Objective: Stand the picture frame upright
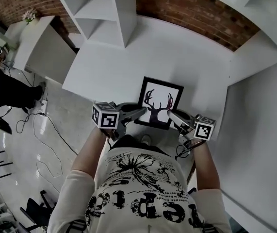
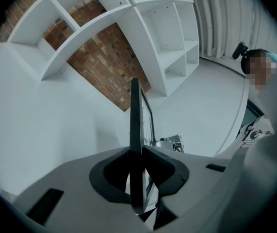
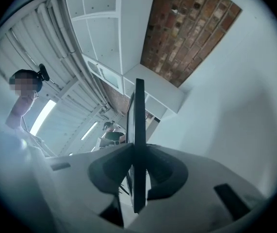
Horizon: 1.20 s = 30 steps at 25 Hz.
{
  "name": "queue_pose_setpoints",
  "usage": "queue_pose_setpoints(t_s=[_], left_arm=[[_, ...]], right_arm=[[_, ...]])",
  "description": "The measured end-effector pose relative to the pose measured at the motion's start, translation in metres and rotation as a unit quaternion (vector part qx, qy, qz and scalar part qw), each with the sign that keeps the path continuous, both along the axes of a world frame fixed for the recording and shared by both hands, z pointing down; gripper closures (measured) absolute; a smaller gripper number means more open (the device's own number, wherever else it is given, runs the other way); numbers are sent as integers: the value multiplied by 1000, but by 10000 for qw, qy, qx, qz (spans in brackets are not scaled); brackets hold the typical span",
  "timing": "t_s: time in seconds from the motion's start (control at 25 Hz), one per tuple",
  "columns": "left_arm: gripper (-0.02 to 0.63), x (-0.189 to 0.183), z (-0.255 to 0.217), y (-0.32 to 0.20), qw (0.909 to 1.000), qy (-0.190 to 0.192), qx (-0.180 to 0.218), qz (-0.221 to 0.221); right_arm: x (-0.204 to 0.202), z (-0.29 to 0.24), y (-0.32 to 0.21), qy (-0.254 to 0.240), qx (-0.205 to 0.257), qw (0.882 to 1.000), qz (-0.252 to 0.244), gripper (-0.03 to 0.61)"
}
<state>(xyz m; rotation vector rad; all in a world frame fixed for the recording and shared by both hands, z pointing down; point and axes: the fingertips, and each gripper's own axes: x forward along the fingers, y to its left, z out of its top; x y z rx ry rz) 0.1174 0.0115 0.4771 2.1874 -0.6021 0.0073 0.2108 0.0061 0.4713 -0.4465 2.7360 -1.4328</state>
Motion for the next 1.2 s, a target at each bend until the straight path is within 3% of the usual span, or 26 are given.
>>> queue_pose_setpoints(t_s=[0.32, 0.56, 0.68, 0.92, 1.2], left_arm=[[520, -11, -10, 0, 9987, -157, 376, -292], [512, -74, -9, -53, 9987, -114, 293, -390], [512, -99, -10, -71, 9990, -150, 327, -275], [512, -183, -16, -141, 9989, -266, 375, 56], [506, -242, -18, -197, 9939, -476, 942, 321]], right_arm=[[-11, -6, -4, -65, 322, 9992, -212, 491], [-75, -12, -55, 212, 648, 9976, -106, 491], [-100, -13, -72, 244, 762, 9968, 14, 491], [-184, -17, -135, 489, 791, 9954, 249, 489], [-244, -21, -188, 864, 1173, 9874, 619, 485]])
